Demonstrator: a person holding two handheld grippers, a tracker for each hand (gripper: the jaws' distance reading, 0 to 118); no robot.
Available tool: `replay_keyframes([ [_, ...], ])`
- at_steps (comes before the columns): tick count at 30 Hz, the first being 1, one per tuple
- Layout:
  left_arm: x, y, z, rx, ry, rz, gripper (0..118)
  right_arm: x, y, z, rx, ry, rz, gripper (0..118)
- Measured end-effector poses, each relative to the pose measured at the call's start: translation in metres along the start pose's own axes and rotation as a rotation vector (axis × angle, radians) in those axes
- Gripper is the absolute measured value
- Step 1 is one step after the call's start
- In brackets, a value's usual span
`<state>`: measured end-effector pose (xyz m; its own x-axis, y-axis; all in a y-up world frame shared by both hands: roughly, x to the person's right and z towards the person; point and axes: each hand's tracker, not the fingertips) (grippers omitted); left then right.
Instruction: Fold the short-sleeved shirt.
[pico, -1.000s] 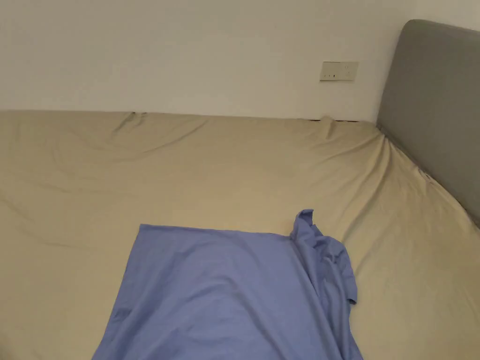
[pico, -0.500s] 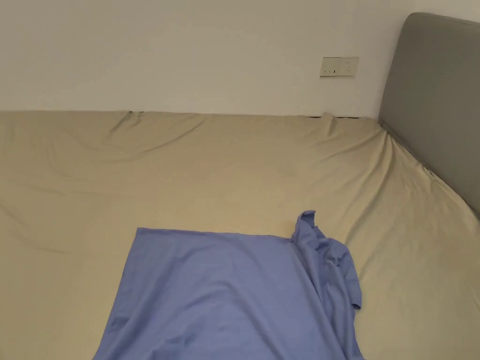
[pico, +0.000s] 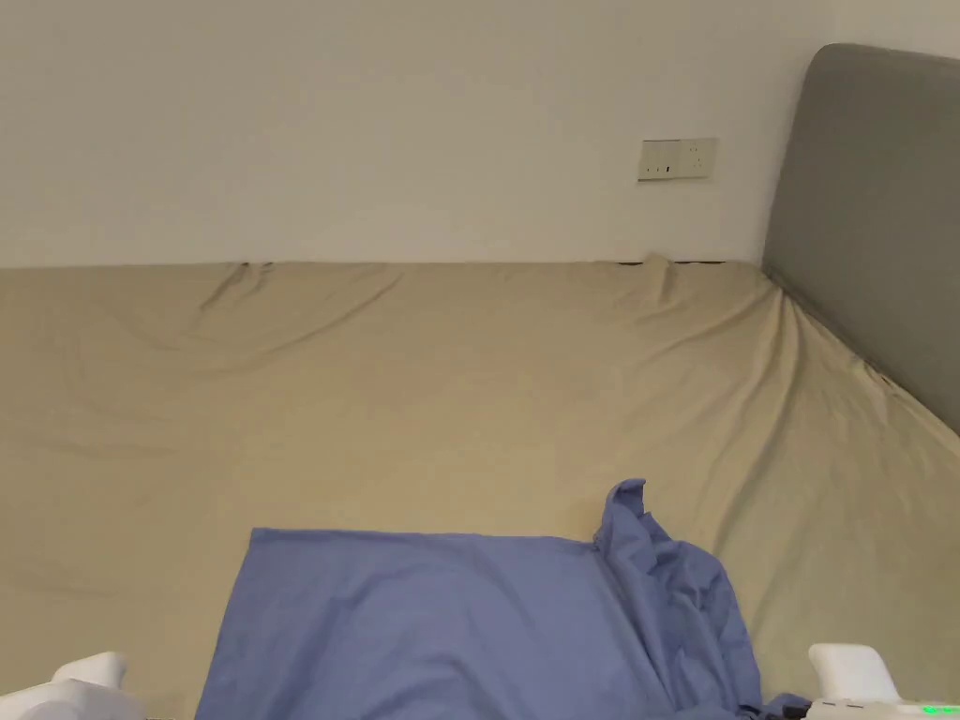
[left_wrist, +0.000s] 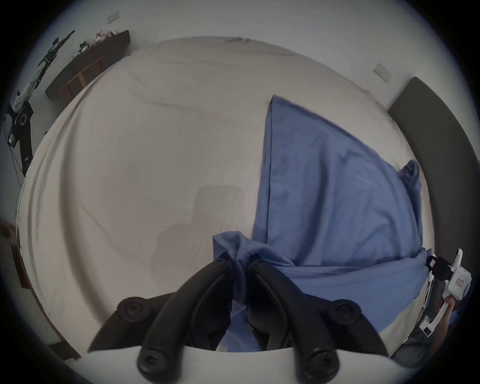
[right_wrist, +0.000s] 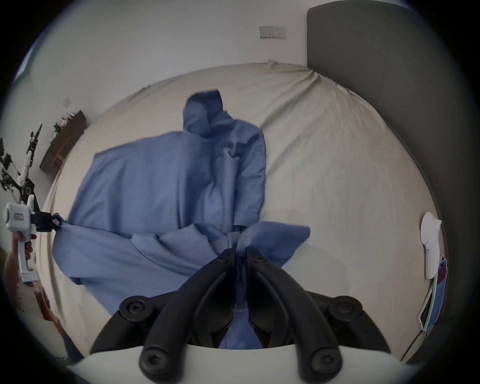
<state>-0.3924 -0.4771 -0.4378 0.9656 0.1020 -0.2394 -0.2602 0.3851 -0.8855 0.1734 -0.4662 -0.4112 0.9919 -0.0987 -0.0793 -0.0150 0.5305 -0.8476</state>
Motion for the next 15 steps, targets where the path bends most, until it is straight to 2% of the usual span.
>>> replay_keyframes([
  [3,0.000,-0.002,-0.008,-0.003,0.009,-0.025,10,0.003,-0.003,-0.006,0.002,-0.005,0.013,11],
  [5,-0.003,-0.007,0.001,0.065,-0.004,-0.027,11,0.005,-0.006,0.004,0.029,0.020,0.004,12],
  [6,-0.005,-0.011,0.009,0.102,-0.012,-0.018,16,0.008,-0.006,0.013,0.057,0.027,0.008,19],
  [7,-0.009,-0.017,0.020,0.140,-0.014,-0.011,30,0.007,-0.009,0.023,0.098,0.010,0.023,39],
  [8,-0.010,-0.022,0.031,0.172,-0.011,-0.013,77,0.006,-0.011,0.033,0.126,-0.017,0.040,87],
  [9,-0.012,-0.028,0.043,0.194,-0.032,-0.023,110,0.004,-0.014,0.043,0.152,-0.026,0.059,114],
  [10,-0.014,-0.035,0.056,0.208,-0.075,-0.038,118,0.004,-0.017,0.059,0.193,-0.016,0.068,118],
  [12,-0.016,-0.053,0.082,0.290,-0.109,-0.049,118,0.000,-0.026,0.086,0.281,-0.012,0.075,118],
  [15,-0.016,-0.087,0.119,0.402,-0.120,-0.053,118,-0.006,-0.043,0.120,0.379,-0.011,0.038,118],
])
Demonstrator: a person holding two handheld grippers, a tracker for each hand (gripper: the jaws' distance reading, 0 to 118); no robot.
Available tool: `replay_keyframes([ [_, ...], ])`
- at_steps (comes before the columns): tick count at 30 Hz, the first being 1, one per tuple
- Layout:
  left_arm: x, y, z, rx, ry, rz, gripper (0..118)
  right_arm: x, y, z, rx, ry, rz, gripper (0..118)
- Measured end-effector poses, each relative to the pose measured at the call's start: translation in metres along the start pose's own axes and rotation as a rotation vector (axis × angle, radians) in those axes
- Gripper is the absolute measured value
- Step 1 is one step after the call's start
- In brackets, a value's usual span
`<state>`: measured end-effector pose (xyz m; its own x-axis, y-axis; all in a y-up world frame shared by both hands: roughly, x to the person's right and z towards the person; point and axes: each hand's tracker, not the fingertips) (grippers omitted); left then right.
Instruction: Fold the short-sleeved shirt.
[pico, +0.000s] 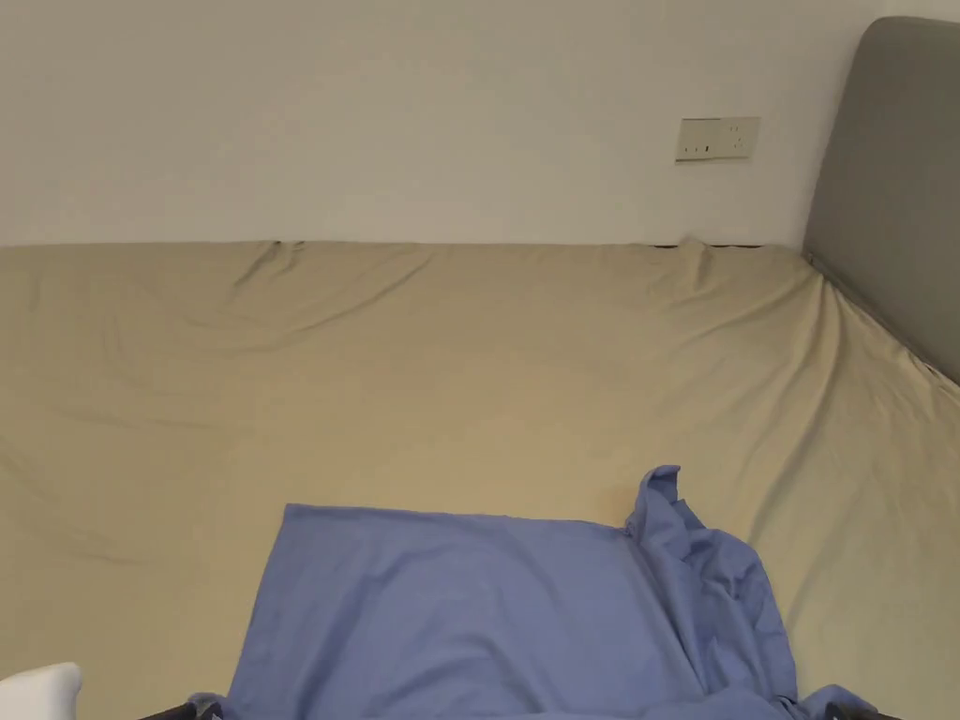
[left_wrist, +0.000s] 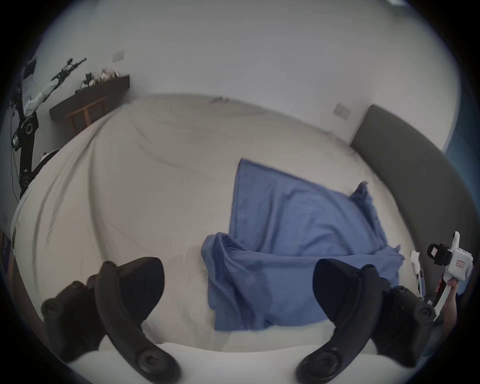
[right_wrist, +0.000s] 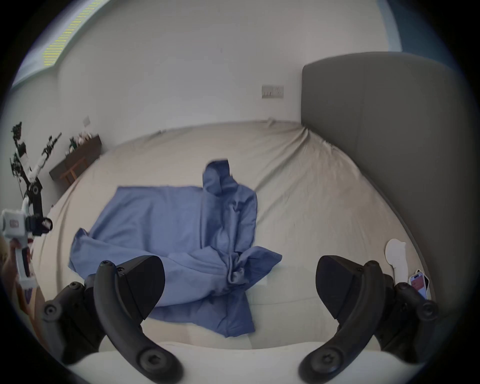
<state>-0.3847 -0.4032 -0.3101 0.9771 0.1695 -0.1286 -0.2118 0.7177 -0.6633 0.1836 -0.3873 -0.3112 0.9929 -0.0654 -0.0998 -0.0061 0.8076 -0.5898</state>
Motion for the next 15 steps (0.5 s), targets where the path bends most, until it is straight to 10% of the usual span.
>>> replay_keyframes([
  [2,0.002,-0.015,0.021,0.043,-0.045,0.014,79,-0.003,-0.006,0.022,0.045,0.041,-0.037,104],
  [4,0.008,-0.032,0.043,0.057,-0.032,0.017,13,-0.003,-0.012,0.038,0.053,0.103,-0.088,39],
  [5,0.011,-0.041,0.047,0.058,-0.010,0.014,3,-0.006,-0.016,0.043,0.047,0.110,-0.101,6],
  [15,-0.004,-0.070,0.033,-0.109,-0.041,0.017,0,-0.012,-0.055,0.059,-0.032,0.102,-0.097,6],
])
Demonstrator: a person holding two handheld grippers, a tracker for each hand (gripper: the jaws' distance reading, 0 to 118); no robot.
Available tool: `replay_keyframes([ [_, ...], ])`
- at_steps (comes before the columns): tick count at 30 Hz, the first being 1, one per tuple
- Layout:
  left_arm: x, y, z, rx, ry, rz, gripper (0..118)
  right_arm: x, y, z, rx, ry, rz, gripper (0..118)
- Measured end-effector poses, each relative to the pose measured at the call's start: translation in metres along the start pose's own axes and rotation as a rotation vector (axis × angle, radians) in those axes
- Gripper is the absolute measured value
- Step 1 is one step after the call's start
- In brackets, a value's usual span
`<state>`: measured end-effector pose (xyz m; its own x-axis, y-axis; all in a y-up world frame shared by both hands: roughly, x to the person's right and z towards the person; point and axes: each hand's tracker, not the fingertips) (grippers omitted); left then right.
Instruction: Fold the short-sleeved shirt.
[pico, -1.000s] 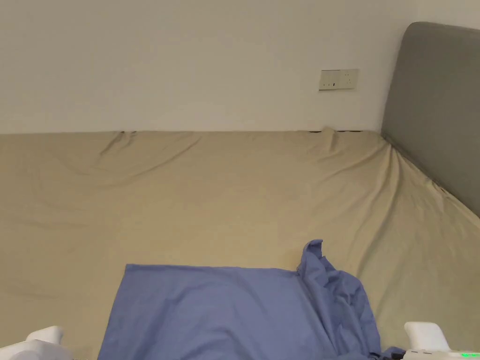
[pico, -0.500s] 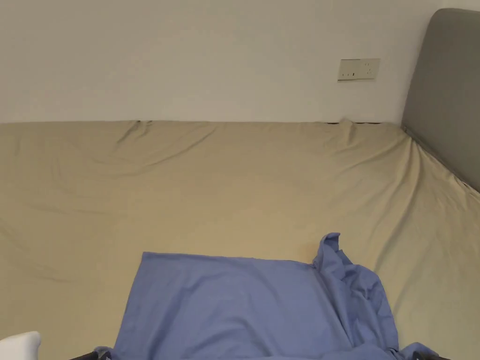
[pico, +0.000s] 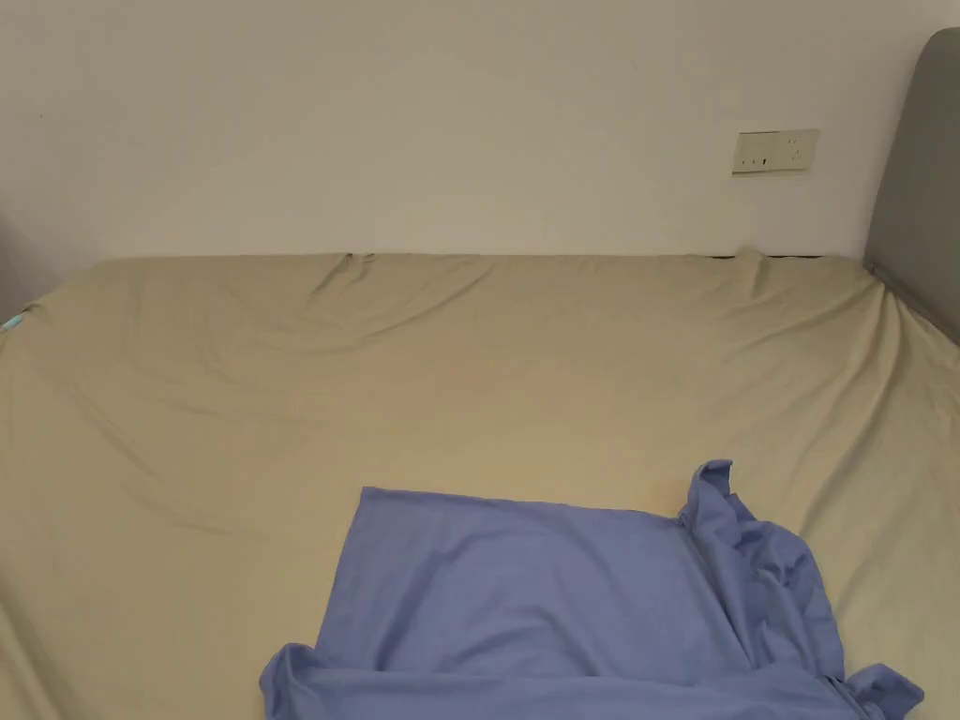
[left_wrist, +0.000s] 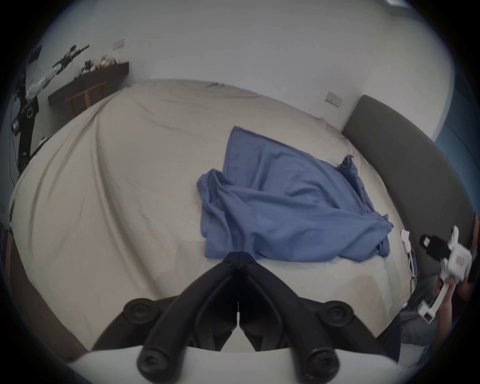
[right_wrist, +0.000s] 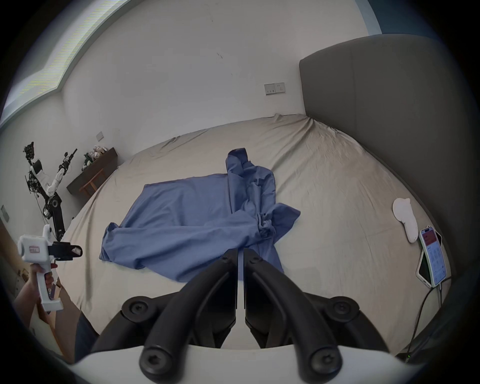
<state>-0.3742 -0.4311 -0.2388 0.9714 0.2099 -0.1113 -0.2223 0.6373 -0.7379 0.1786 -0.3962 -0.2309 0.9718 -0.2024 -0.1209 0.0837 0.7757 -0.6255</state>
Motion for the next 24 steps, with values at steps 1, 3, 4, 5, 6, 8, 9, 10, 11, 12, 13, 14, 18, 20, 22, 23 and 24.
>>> replay_keyframes([
  [1,-0.001,0.010,-0.007,-0.025,0.018,0.013,0,0.001,0.000,0.001,-0.003,-0.001,-0.002,6],
  [3,-0.008,0.026,-0.030,-0.087,0.027,0.051,0,0.002,0.000,0.002,-0.002,-0.007,-0.003,6],
  [4,-0.012,0.035,-0.042,-0.114,0.045,0.058,0,0.004,0.001,0.002,-0.001,-0.009,-0.005,6],
  [5,-0.012,0.041,-0.054,-0.131,0.070,0.065,17,0.005,0.002,0.002,0.000,-0.010,-0.008,6],
  [6,-0.014,0.046,-0.065,-0.153,0.087,0.067,56,0.006,0.002,0.003,0.002,-0.013,-0.012,6],
  [8,-0.019,0.048,-0.090,-0.238,0.076,0.093,118,0.007,0.003,0.002,-0.001,-0.019,-0.017,6],
  [9,-0.018,0.046,-0.096,-0.234,0.061,0.093,118,0.008,0.001,0.002,-0.004,-0.023,-0.018,6],
  [10,-0.018,0.044,-0.104,-0.248,0.068,0.090,116,0.010,0.000,0.000,-0.013,-0.028,-0.020,6],
  [11,-0.017,0.043,-0.112,-0.283,0.100,0.076,115,0.012,-0.002,-0.002,-0.026,-0.034,-0.021,6],
  [12,-0.016,0.040,-0.118,-0.311,0.106,0.068,111,0.013,-0.003,-0.006,-0.045,-0.041,-0.021,6],
  [13,-0.011,0.035,-0.119,-0.308,0.096,0.068,102,0.015,-0.005,-0.010,-0.067,-0.044,-0.027,6],
  [14,-0.009,0.032,-0.119,-0.305,0.095,0.067,99,0.018,-0.006,-0.014,-0.087,-0.045,-0.038,7],
  [18,0.010,0.031,-0.106,-0.247,0.139,-0.053,45,0.029,-0.004,-0.044,-0.196,-0.061,-0.086,108],
  [20,0.015,0.031,-0.100,-0.237,0.135,-0.070,21,0.033,-0.002,-0.065,-0.224,-0.066,-0.080,117],
  [22,0.016,0.033,-0.097,-0.230,0.145,-0.077,15,0.035,0.003,-0.087,-0.262,-0.083,-0.068,117],
  [23,0.015,0.034,-0.096,-0.231,0.140,-0.072,14,0.035,0.004,-0.099,-0.289,-0.085,-0.066,117],
  [24,0.013,0.034,-0.095,-0.230,0.135,-0.064,13,0.034,0.004,-0.113,-0.313,-0.076,-0.057,117],
])
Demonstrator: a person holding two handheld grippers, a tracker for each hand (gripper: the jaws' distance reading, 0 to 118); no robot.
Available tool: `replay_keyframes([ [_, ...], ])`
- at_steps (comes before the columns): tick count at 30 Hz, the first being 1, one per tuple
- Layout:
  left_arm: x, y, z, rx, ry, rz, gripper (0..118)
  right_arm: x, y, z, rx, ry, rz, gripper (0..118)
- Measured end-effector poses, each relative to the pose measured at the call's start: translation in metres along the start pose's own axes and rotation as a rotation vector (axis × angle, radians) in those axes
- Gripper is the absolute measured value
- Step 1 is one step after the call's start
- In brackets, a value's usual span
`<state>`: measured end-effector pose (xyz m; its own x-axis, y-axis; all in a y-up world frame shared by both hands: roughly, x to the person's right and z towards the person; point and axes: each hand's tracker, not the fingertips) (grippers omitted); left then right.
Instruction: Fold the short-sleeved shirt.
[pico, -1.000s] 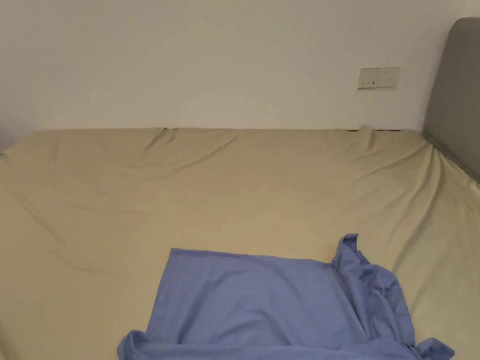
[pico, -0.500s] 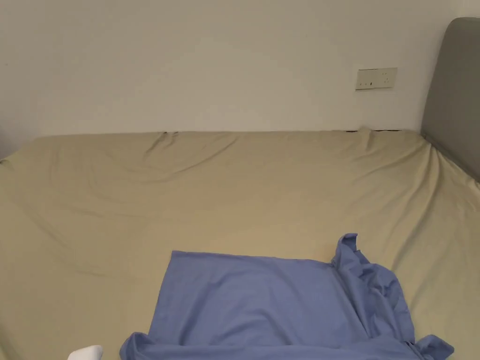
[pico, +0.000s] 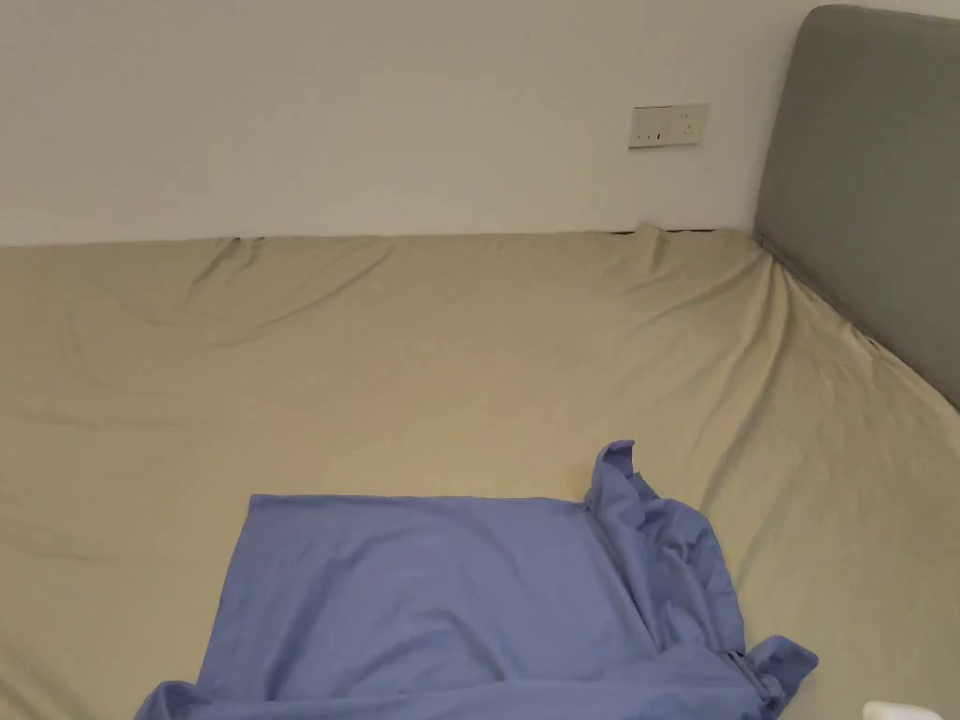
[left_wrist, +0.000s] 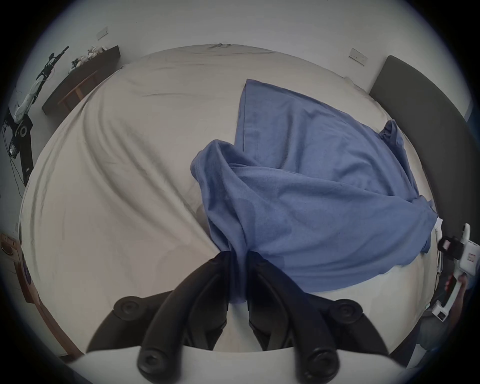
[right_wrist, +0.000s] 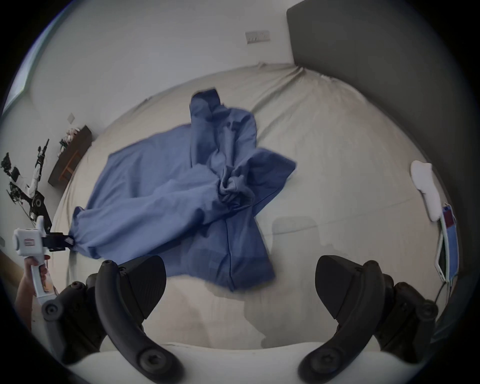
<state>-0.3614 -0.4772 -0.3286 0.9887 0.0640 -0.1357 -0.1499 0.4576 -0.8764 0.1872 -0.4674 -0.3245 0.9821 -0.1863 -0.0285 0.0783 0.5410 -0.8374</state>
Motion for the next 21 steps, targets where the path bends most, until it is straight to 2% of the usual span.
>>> replay_keyframes([
  [1,-0.002,0.000,-0.002,-0.001,-0.005,0.004,12,-0.002,0.003,-0.013,-0.034,-0.005,0.013,117],
  [2,-0.003,0.000,-0.001,-0.001,-0.006,0.006,10,-0.004,0.005,-0.027,-0.075,-0.013,0.022,110],
  [4,-0.004,-0.002,0.003,-0.004,-0.010,0.010,8,-0.010,0.007,-0.046,-0.148,-0.015,0.028,77],
  [5,-0.003,-0.002,0.004,-0.004,-0.014,0.011,7,-0.013,0.005,-0.049,-0.144,0.006,0.024,69],
  [6,-0.002,-0.003,0.007,-0.004,-0.021,0.009,6,-0.021,0.004,-0.046,-0.118,-0.050,0.047,41],
  [7,-0.001,-0.004,0.009,-0.007,-0.025,0.005,6,-0.025,0.005,-0.041,-0.093,-0.048,0.095,13],
  [8,0.000,-0.004,0.011,-0.008,-0.027,-0.001,6,-0.024,0.005,-0.037,-0.102,0.033,0.093,13],
  [9,0.003,-0.002,0.012,-0.009,-0.028,-0.009,6,-0.023,0.006,-0.034,-0.093,0.076,0.053,13],
  [10,0.004,-0.002,0.014,-0.007,-0.028,-0.019,6,-0.028,0.006,-0.028,-0.080,0.016,0.059,13],
  [13,0.006,0.002,0.030,0.005,-0.029,-0.029,5,-0.033,0.012,-0.002,-0.058,0.032,0.123,13],
  [19,-0.007,-0.006,0.092,0.052,-0.077,-0.010,4,-0.014,0.013,0.088,0.018,0.074,0.096,12],
  [21,-0.014,-0.015,0.106,0.040,-0.085,0.012,4,-0.009,0.004,0.113,0.018,0.060,0.087,12],
])
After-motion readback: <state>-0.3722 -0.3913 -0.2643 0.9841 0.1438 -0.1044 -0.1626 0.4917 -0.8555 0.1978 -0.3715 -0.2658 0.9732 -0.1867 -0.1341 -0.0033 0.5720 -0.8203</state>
